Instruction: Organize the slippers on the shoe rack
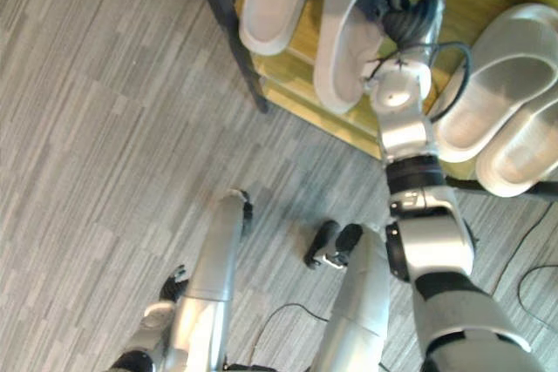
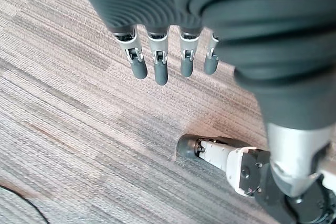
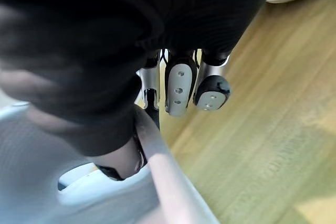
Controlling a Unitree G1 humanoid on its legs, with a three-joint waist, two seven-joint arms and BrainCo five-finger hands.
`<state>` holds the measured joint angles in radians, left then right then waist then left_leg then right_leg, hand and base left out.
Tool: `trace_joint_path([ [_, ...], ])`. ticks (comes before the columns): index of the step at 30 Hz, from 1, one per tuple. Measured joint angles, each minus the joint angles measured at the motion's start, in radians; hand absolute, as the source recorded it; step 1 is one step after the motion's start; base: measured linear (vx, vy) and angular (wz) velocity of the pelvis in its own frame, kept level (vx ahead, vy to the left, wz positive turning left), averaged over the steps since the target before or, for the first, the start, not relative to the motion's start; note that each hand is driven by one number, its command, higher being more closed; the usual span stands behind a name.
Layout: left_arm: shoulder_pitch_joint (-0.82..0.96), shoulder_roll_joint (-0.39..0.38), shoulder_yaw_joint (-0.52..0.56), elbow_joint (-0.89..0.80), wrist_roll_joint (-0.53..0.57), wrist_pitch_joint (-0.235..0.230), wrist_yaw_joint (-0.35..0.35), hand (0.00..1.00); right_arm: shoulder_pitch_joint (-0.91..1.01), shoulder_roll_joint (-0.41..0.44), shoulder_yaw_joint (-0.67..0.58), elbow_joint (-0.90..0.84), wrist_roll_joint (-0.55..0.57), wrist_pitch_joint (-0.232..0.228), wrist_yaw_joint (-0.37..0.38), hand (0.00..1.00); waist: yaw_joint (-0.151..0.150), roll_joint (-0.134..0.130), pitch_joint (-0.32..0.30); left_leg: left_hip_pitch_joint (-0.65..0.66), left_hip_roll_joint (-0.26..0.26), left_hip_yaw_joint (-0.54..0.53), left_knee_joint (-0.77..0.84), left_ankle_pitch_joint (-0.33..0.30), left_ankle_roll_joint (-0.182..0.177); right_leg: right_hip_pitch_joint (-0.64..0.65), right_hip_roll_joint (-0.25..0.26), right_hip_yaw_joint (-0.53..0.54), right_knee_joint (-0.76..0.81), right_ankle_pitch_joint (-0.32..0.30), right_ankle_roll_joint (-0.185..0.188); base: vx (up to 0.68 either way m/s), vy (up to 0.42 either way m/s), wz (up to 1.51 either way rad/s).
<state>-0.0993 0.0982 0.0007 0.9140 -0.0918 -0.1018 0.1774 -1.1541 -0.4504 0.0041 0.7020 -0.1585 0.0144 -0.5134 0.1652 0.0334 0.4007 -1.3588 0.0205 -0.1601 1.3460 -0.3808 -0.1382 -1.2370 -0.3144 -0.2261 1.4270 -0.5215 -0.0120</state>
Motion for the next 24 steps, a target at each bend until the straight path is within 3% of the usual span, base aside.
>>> trace_joint_path([
  [4, -0.009, 0.0, -0.001, 0.0, -0.009, -0.001, 0.017, 0.0, -0.048, 0.008, -0.005, 0.05, 0.0, 0.013, -0.016, 1.0, 0.0, 0.002, -0.002, -0.009, -0.003, -0.015, -0.001, 0.003, -0.006, 0.0, 0.0, -0.016, 0.0, -0.004, -0.005, 0.01, 0.001, 0.05],
  [5, -0.01, 0.0, -0.003, 0.0, -0.011, 0.0, 0.018, 0.0, -0.063, 0.021, -0.023, 0.067, 0.0, 0.016, -0.029, 0.0, 0.001, 0.002, -0.003, -0.01, -0.004, -0.017, -0.003, 0.005, -0.009, -0.001, -0.001, -0.018, 0.001, -0.005, -0.005, 0.0, 0.0, 0.05],
  [12, -0.02, -0.002, -0.028, 0.002, -0.029, 0.0, 0.039, 0.0, -0.066, 0.029, -0.085, 0.102, 0.003, 0.043, -0.094, 0.0, 0.015, 0.004, -0.033, -0.037, -0.016, -0.031, -0.018, 0.019, -0.018, -0.019, -0.015, -0.038, 0.002, -0.01, -0.016, 0.01, 0.001, 0.09],
  [24, -0.052, -0.007, -0.027, 0.012, -0.029, 0.001, 0.04, 0.0, -0.064, 0.062, -0.119, 0.101, 0.048, 0.043, -0.103, 0.0, 0.022, 0.004, -0.052, -0.033, -0.013, -0.039, -0.048, 0.035, -0.03, -0.02, -0.013, -0.05, -0.01, -0.011, -0.021, 0.0, 0.001, 0.02],
])
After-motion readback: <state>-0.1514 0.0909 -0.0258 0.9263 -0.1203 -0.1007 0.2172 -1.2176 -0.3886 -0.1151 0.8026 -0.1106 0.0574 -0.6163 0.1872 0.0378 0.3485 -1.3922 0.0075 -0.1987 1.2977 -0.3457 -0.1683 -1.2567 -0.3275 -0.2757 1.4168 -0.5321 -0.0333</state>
